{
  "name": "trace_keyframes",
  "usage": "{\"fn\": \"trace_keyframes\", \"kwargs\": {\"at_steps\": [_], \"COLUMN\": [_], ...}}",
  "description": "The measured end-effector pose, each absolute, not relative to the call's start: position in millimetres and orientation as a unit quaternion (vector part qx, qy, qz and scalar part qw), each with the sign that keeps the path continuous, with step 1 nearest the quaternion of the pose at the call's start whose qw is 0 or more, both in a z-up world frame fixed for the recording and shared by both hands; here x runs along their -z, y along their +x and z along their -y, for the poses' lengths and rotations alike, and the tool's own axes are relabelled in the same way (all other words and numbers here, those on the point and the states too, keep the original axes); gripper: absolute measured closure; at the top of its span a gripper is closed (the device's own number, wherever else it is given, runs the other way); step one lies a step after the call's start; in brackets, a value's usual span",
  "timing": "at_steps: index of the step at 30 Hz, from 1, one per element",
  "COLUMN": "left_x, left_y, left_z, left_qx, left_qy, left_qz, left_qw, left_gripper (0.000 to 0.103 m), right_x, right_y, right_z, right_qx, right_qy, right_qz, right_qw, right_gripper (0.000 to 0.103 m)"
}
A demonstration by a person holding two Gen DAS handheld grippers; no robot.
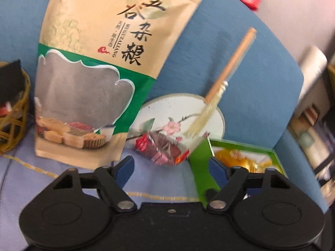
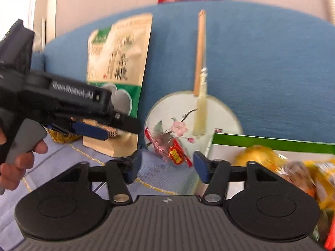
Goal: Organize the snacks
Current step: 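Move both tools back and grasp the red-edged clear bag together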
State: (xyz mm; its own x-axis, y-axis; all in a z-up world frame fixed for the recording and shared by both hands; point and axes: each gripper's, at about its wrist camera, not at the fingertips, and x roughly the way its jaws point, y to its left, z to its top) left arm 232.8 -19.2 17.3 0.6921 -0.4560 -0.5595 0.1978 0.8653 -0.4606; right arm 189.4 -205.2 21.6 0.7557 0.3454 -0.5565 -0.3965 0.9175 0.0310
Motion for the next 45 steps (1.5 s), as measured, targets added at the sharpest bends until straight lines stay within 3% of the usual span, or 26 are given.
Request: {"fn": "trace_keyframes", "kwargs": {"at_steps": [4, 10, 11, 12, 13, 14, 15, 25, 26, 28, 29, 32, 33, 34, 45], "left_x": [-9, 13, 17, 20, 23, 26, 27, 11, 14, 23, 26, 27, 26, 25, 35], "left_y": [257, 278, 280, 282, 284, 286, 284, 174, 161, 147, 138, 125, 124, 125, 158], "left_z": [23, 26, 26, 26, 25, 25, 23, 4, 3, 7, 5, -3, -6, -9, -5], "left_qx": [0.179, 0.175, 0.174, 0.172, 0.173, 0.178, 0.182, 0.256, 0.259, 0.253, 0.25, 0.227, 0.226, 0.22, 0.24], "left_qy": [-0.187, -0.182, -0.183, -0.183, -0.182, -0.181, -0.181, -0.161, -0.154, -0.138, -0.13, -0.116, -0.116, -0.122, -0.131], "left_qz": [-0.344, -0.359, -0.363, -0.368, -0.375, -0.381, -0.385, -0.384, -0.391, -0.399, -0.401, -0.399, -0.402, -0.405, -0.448], "left_qw": [0.903, 0.898, 0.897, 0.895, 0.892, 0.889, 0.887, 0.872, 0.87, 0.87, 0.872, 0.881, 0.88, 0.879, 0.851], "left_gripper": [0.003, 0.037, 0.048, 0.063, 0.072, 0.095, 0.099, 0.097, 0.083, 0.032, 0.0, 0.0, 0.0, 0.0, 0.0], "right_x": [-14, -6, -3, 0, 3, 3, 1, -22, -20, -12, -8, 8, 13, 16, 25], "right_y": [222, 259, 263, 267, 268, 266, 260, 116, 102, 76, 69, 63, 65, 66, 82], "right_z": [199, 179, 175, 170, 166, 164, 164, 186, 189, 191, 191, 191, 190, 189, 203], "right_qx": [-0.202, -0.195, -0.192, -0.188, -0.188, -0.186, -0.19, -0.243, -0.247, -0.26, -0.262, -0.268, -0.266, -0.266, -0.292], "right_qy": [-0.046, -0.085, -0.095, -0.109, -0.123, -0.131, -0.13, -0.092, -0.091, -0.092, -0.09, -0.08, -0.077, -0.074, 0.074], "right_qz": [-0.336, -0.378, -0.385, -0.39, -0.391, -0.389, -0.382, -0.31, -0.309, -0.316, -0.324, -0.345, -0.348, -0.351, -0.392], "right_qw": [0.919, 0.901, 0.898, 0.895, 0.893, 0.893, 0.895, 0.914, 0.914, 0.908, 0.904, 0.896, 0.896, 0.895, 0.87], "right_gripper": [0.027, 0.028, 0.029, 0.043, 0.07, 0.077, 0.079, 0.083, 0.082, 0.071, 0.067, 0.033, 0.015, 0.009, 0.0]}}
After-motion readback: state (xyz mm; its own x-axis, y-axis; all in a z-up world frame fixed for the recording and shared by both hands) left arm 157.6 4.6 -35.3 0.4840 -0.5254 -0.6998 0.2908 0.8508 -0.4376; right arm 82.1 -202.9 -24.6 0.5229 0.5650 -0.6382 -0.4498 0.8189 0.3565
